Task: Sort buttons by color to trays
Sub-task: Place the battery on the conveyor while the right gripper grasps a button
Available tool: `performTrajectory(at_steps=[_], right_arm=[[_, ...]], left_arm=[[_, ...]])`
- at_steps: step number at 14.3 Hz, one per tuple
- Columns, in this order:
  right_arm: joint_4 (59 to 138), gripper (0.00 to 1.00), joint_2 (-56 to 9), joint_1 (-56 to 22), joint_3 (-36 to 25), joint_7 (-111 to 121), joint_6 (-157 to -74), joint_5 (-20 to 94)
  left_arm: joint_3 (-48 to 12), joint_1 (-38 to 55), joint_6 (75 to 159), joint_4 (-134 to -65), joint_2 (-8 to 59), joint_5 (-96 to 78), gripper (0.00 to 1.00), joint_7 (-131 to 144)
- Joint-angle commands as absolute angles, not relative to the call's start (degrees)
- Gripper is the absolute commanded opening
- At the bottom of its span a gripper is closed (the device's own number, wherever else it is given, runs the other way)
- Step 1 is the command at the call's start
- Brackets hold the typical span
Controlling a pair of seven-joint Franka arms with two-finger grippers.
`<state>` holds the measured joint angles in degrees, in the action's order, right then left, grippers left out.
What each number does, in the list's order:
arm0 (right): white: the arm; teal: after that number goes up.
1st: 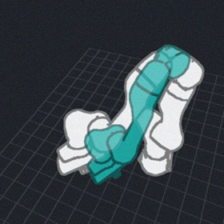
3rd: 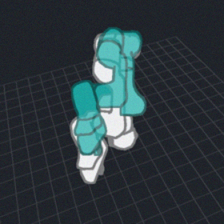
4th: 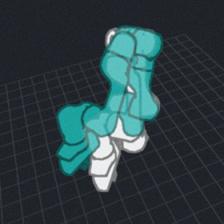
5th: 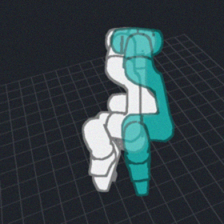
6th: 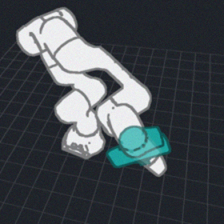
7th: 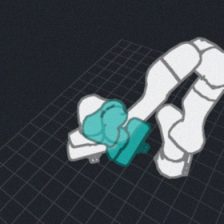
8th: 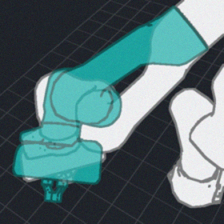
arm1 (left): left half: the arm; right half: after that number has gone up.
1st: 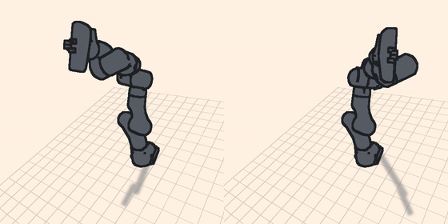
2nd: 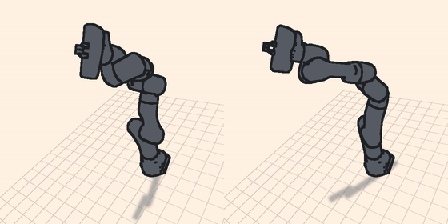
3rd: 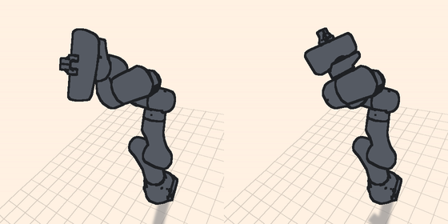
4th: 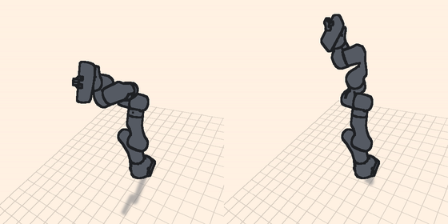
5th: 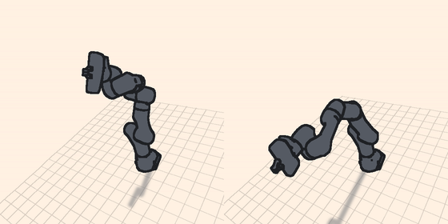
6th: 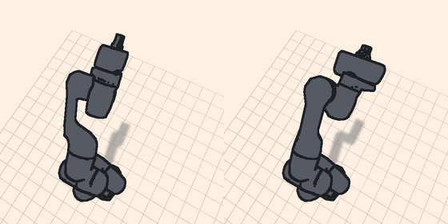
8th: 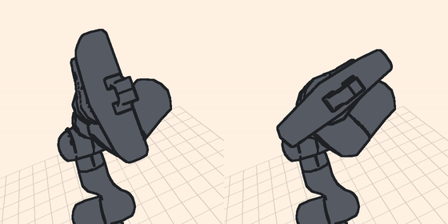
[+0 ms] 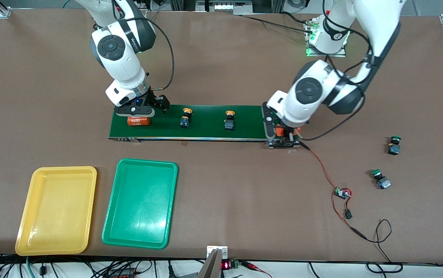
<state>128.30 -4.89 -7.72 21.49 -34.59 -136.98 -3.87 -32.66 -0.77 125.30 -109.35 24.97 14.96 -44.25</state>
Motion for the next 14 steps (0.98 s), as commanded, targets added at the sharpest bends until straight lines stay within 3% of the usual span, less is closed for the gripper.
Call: performTrajectory(at_steps=[1, 4, 9, 10, 11, 12, 14], right_arm=[[127.6, 1.00, -5.7, -8.1, 21.4, -35.4, -138.2, -5.2], [127.6, 1.00, -6.6, -8.1, 21.4, -35.4, -139.5, -5.2], [127.6, 1.00, -8.6, -8.2, 21.4, -34.6, -142.0, -5.3], [127.6, 1.00, -8.8, -8.1, 21.4, -34.6, -142.4, -5.3], [127.6, 1.00, -9.2, -8.1, 21.4, -34.6, -142.8, -5.3], [127.6, 1.00, -9.6, -8.2, 21.4, -34.5, -143.4, -5.3], [127.6, 1.00, -10.0, -8.2, 21.4, -34.5, -143.9, -5.4]], left_arm=[[-32.9, 1.8, 124.6, -108.3, 26.4, 14.6, 0.12, -46.1], [-33.0, 3.4, 124.9, -108.4, 27.2, 14.9, 0.13, -46.0], [-33.0, 3.8, 124.9, -109.8, 27.8, 17.6, 0.22, -46.1], [-33.0, 3.8, 124.9, -110.0, 27.8, 17.6, 0.30, -46.0], [-33.0, 3.8, 124.9, -110.0, 27.9, 17.6, 0.62, -46.0], [-33.0, 3.7, 124.8, -110.6, 27.9, 17.9, 1.00, -46.1], [-33.0, 3.7, 124.7, -110.5, 27.3, 17.9, 1.00, -46.0]])
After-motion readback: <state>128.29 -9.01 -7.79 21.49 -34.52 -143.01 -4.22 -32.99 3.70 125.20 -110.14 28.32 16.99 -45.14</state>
